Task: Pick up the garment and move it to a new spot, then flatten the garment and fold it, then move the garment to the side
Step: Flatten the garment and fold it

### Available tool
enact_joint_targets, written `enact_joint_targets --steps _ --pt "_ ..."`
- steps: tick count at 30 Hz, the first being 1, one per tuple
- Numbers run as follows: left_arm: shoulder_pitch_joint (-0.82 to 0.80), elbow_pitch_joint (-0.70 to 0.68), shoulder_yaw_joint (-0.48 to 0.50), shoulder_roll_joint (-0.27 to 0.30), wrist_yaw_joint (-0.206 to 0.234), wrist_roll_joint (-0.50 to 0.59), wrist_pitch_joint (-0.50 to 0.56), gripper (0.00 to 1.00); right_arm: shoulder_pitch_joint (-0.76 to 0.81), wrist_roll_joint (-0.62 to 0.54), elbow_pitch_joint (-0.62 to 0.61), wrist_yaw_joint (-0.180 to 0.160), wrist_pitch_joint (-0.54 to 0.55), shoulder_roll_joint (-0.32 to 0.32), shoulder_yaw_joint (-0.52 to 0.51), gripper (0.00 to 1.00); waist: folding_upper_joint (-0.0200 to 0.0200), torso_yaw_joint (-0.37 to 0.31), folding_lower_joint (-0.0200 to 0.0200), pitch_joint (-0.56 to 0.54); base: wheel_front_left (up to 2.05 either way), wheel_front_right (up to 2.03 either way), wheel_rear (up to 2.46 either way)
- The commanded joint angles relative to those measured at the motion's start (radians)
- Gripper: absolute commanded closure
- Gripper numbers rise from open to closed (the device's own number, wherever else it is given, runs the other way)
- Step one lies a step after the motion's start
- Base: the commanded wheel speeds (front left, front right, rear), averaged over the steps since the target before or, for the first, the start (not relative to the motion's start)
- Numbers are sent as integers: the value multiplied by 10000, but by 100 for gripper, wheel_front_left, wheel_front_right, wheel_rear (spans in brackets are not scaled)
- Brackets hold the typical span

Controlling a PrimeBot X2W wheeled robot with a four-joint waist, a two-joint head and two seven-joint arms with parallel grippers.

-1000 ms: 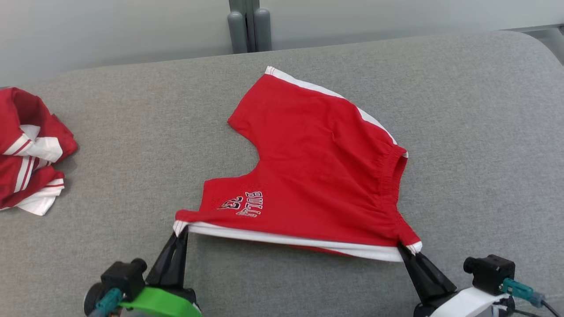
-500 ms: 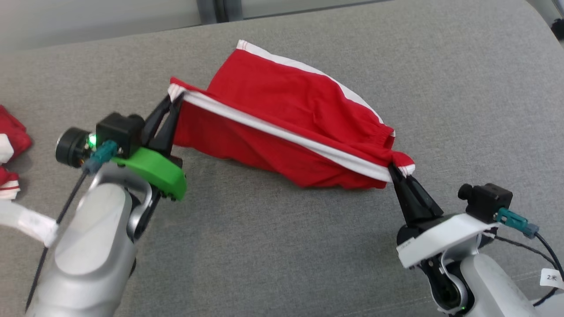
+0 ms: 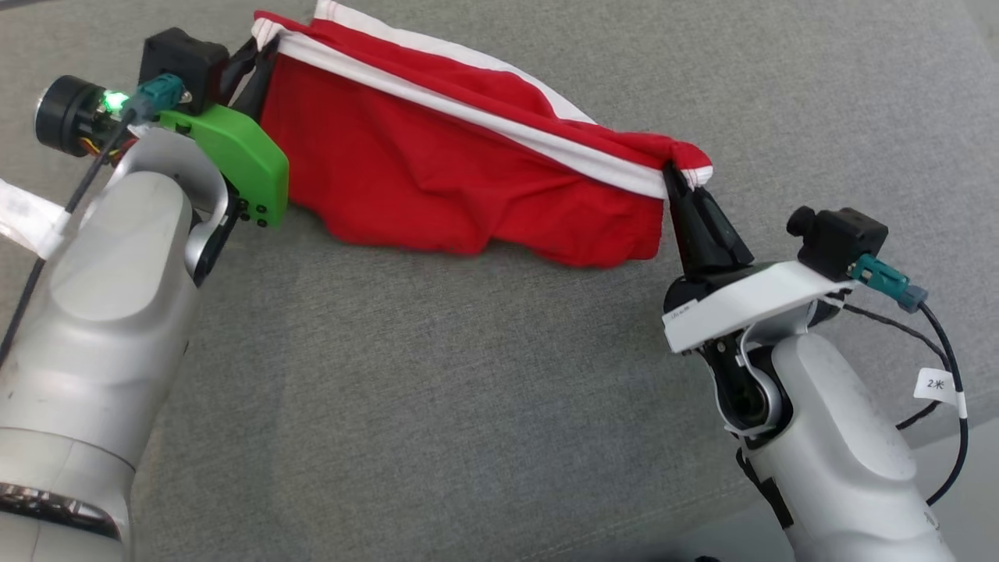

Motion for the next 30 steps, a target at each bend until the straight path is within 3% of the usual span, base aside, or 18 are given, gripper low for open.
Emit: enact_joint_targets --steps 1,8,9,10,11,19,30 --pt "-319 291 -72 61 30 -102 -97 100 -252 -133 175 -21 -141 17 -145 100 0 -475 0 493 0 0 0" --pt "-1238 1706 -668 -57 31 -579 -564 100 -1108 -198 1072 -22 -330 152 -238 100 0 -652 0 733 0 0 0" --pt "-1330 1840 -727 -77 31 -616 -586 98 -1192 -188 1140 -22 -358 156 -193 81 0 -654 0 748 0 0 0" --pt "-1436 1959 -815 -86 31 -564 -728 12 -1297 -122 1221 -21 -403 159 -119 0 0 -653 0 759 0 0 0" --pt "-1508 2038 -840 -109 31 -593 -802 0 -1352 -58 1269 -21 -431 164 -33 0 0 -640 0 752 0 0 0" --pt "-1556 2233 -1233 187 29 -1049 -1187 0 -1051 -475 1347 -19 -612 175 97 0 0 -514 0 275 0 0 0" --pt "-1270 1415 -1650 1139 29 -2072 -1258 0 859 -1456 -532 -18 -607 68 -561 0 0 -414 0 -334 0 0 0"
